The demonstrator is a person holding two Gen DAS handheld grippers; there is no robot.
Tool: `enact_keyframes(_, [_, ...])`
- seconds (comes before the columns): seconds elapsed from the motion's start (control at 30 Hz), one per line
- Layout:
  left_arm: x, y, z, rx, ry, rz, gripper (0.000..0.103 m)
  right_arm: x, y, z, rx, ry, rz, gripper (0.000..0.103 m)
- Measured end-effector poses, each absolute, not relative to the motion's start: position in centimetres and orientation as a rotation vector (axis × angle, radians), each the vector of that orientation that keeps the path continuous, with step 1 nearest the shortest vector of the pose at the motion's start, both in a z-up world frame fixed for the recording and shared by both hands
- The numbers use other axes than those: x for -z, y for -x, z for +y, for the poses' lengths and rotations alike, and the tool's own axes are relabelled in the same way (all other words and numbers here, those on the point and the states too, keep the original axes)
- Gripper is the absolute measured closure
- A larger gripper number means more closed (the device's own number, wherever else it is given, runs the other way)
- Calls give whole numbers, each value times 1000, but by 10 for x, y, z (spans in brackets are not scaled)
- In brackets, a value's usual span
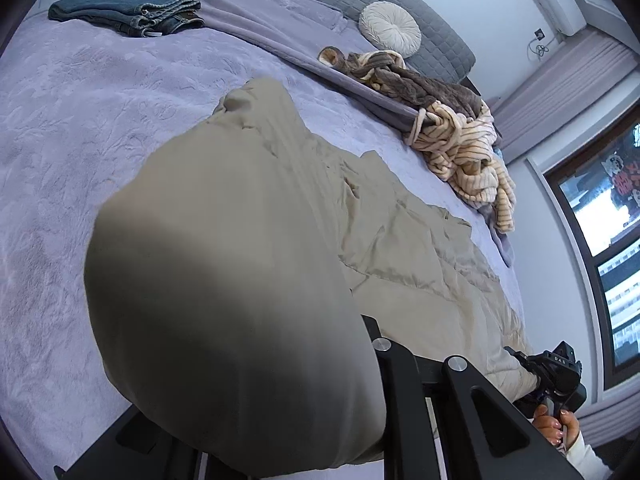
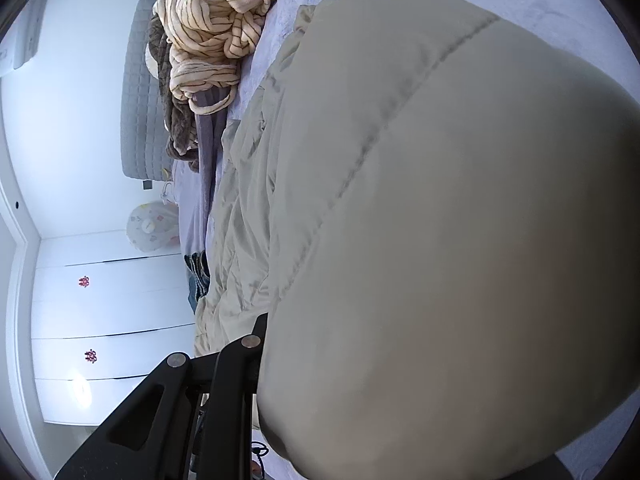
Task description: Fold large clothes
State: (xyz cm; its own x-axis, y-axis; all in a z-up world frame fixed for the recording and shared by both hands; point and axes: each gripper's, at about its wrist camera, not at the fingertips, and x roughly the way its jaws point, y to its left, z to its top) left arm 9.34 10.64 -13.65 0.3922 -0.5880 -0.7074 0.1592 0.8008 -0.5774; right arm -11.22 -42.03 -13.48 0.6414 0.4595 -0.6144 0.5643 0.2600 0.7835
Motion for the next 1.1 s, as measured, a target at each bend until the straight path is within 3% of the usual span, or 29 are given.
enact_keyframes(0.3, [144,-3,144,534,428,1182,85,126,187,-389,141,-1386,1014,81])
enact_keyframes(0.53, [182,60,160,433,436,1259,85,144,231,-381,129,-1431,1047,81])
enact_keyframes(0.67, [194,71,163,359,439,1267,80,149,237,-381,117,-1427,1074,74])
enact_keyframes(0.8, [180,78,174,307,436,1273,77,137,239,-381,128,-1381,1122,60])
enact_keyframes(1.07, [168,89,200,244,396,1259,77,115,273,-397,279,-1278,1150,61])
enact_keyframes(1.1, [173,89,200,231,383,1268,70,119,276,-398,296,-1292,1161,63])
